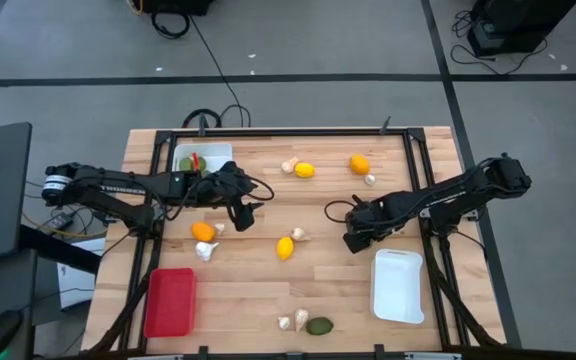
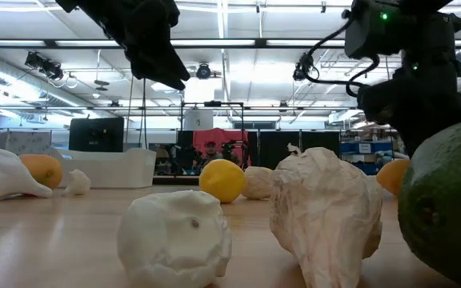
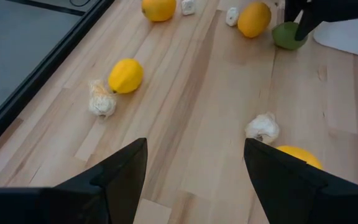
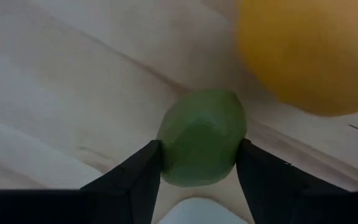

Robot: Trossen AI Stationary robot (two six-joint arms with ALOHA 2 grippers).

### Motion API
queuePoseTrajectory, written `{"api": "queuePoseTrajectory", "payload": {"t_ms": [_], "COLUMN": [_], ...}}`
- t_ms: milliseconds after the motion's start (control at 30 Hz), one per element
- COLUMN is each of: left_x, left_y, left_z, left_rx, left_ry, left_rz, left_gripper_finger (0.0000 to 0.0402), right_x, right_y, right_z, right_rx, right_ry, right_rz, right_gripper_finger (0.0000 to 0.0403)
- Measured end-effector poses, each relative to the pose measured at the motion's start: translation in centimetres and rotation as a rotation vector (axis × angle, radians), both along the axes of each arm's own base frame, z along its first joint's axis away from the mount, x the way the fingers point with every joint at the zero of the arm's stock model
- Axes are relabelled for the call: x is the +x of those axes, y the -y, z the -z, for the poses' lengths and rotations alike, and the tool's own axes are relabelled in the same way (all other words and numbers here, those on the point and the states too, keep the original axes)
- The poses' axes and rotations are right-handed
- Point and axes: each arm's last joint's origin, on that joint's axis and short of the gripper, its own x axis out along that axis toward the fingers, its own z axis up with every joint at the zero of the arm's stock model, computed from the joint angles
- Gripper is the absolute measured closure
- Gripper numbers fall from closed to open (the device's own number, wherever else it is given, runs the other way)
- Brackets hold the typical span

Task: Sort produce into baskets
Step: Put the top green lime into the top white bin

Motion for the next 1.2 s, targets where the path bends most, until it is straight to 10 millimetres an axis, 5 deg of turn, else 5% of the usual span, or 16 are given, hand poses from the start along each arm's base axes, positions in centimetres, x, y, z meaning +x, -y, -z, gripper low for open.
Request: {"api": "queuePoseTrajectory", "payload": {"t_ms": [233, 567, 800, 1200], "left_x": [1.8, 6.3, 8.5, 9.6], "left_y": [1.0, 3.1, 3.5, 4.8], "left_z": [1.7, 4.6, 5.2, 4.9], "left_rx": [-0.035, -0.039, -0.080, 0.016], "left_ry": [-0.035, 0.091, 0.259, 0.404], "left_rz": [0.097, 0.182, 0.289, 0.439], "left_gripper_finger": [0.0129, 0.0129, 0.0129, 0.0128], "right_x": [2.0, 4.6, 5.0, 5.3], "right_y": [-1.3, -4.6, -6.2, -6.2], "right_z": [-3.7, -6.7, -7.7, -7.7], "right_rx": [-0.126, -0.588, -0.819, -0.870], "right_ry": [0.208, 0.623, 0.697, 0.696], "right_rz": [-0.094, -0.549, -0.795, -0.793], "right_gripper_finger": [0.0195, 0.0195, 0.0195, 0.0195]}}
